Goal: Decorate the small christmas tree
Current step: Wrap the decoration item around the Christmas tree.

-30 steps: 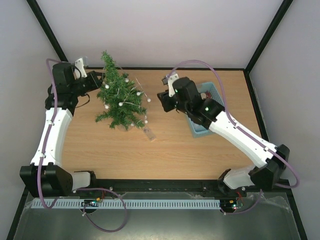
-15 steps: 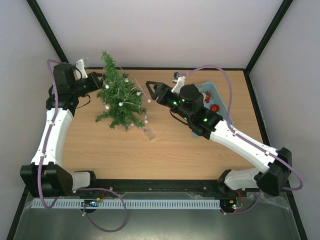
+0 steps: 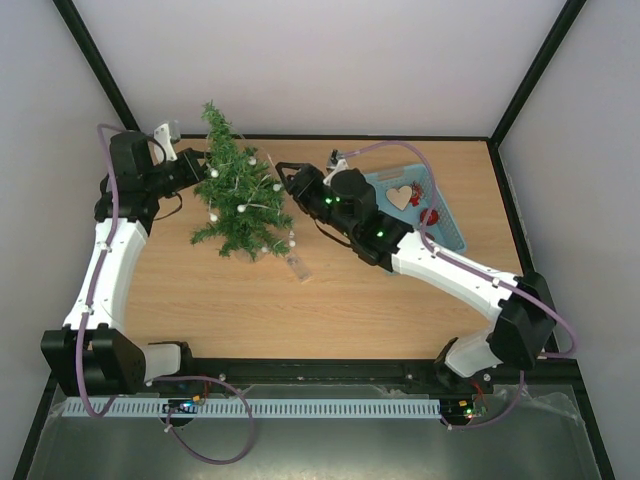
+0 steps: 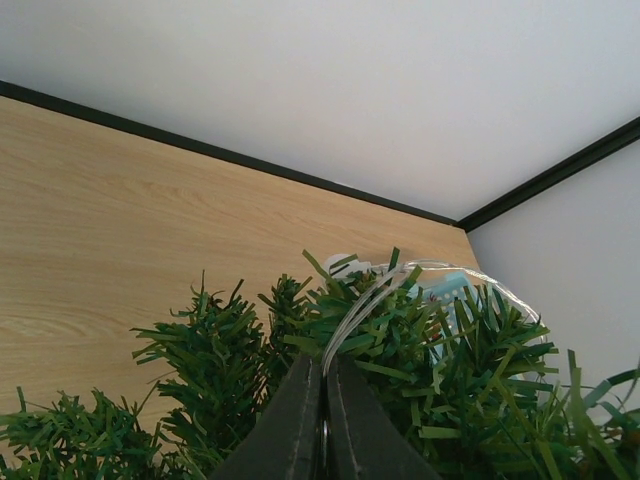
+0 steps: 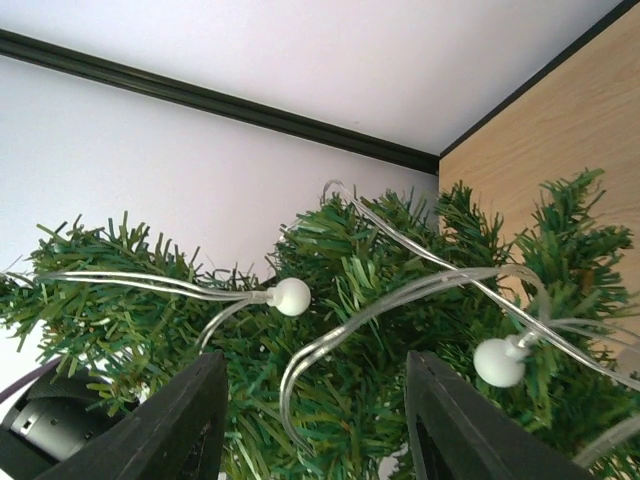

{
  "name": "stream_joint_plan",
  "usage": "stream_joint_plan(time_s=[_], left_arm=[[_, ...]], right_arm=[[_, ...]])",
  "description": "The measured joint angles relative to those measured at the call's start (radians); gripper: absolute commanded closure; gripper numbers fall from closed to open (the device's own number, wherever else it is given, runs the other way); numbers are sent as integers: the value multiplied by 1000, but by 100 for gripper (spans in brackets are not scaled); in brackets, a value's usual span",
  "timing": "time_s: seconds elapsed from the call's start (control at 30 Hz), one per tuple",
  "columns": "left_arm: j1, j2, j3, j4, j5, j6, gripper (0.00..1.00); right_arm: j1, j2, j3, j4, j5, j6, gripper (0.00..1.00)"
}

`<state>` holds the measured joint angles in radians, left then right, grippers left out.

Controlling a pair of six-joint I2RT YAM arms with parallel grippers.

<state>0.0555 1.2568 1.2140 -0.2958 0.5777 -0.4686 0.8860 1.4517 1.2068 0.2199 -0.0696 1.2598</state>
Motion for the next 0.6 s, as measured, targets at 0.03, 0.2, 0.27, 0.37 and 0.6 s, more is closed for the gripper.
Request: stream_joint_plan(time_s=[0.03,0.2,0.27,0.37,0.6], left_arm=[[0,0,0,0,1,-2,97],[0,-5,0,1,5,-6,97],[0,-8,-2,6,6,-7,97],[0,-13,-5,14,7,-10,97],[0,-14,-9,22,8,-10,98]], right_arm=[[0,6,6,3,2,5,52],[0,52,45,26,2,32,53],[0,74,58,30,-2,40,53],[0,103,83,29,-5,41,61],[0,116,120,-4,10,-23,98]])
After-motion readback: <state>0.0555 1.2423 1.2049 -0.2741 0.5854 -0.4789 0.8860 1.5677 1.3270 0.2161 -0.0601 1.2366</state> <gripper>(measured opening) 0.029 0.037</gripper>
